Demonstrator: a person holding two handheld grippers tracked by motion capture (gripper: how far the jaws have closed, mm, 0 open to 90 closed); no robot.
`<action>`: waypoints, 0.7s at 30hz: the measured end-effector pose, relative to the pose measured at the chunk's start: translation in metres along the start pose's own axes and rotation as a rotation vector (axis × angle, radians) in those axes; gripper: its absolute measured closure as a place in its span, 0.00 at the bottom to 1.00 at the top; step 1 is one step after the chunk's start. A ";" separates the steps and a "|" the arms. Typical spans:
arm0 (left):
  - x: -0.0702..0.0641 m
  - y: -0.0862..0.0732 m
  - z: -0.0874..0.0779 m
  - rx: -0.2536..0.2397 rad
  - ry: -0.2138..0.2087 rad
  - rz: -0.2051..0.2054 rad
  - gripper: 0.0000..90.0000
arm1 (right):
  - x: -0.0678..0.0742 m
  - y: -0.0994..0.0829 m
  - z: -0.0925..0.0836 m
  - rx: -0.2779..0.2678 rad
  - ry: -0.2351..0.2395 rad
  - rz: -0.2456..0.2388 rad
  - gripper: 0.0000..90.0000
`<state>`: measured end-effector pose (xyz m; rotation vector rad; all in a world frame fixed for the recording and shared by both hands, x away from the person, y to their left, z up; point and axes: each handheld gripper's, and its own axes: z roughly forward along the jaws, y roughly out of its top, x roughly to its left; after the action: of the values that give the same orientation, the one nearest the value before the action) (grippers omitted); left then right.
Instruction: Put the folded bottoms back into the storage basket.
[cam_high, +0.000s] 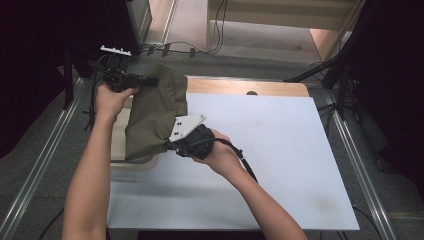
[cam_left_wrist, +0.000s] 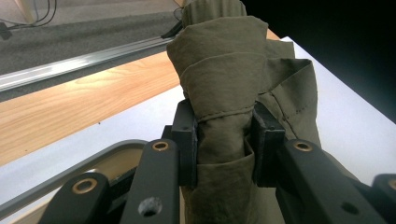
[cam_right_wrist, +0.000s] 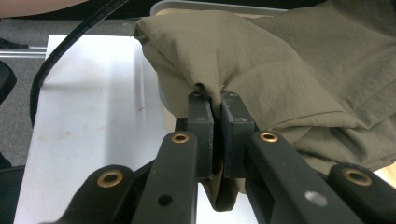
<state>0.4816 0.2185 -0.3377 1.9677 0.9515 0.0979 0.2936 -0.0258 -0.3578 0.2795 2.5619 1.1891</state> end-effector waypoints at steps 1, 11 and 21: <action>0.000 0.000 -0.001 0.002 0.003 0.000 0.77 | 0.000 0.001 0.001 0.000 0.001 0.000 0.92; 0.007 -0.002 -0.009 -0.003 0.015 0.003 0.77 | 0.002 0.010 0.012 0.005 0.013 -0.006 0.92; 0.012 -0.004 -0.014 -0.009 0.019 0.003 0.77 | 0.003 0.015 0.022 0.015 0.024 -0.009 0.92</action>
<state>0.4821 0.2373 -0.3362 1.9629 0.9588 0.1230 0.2995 0.0001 -0.3597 0.2578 2.5916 1.1769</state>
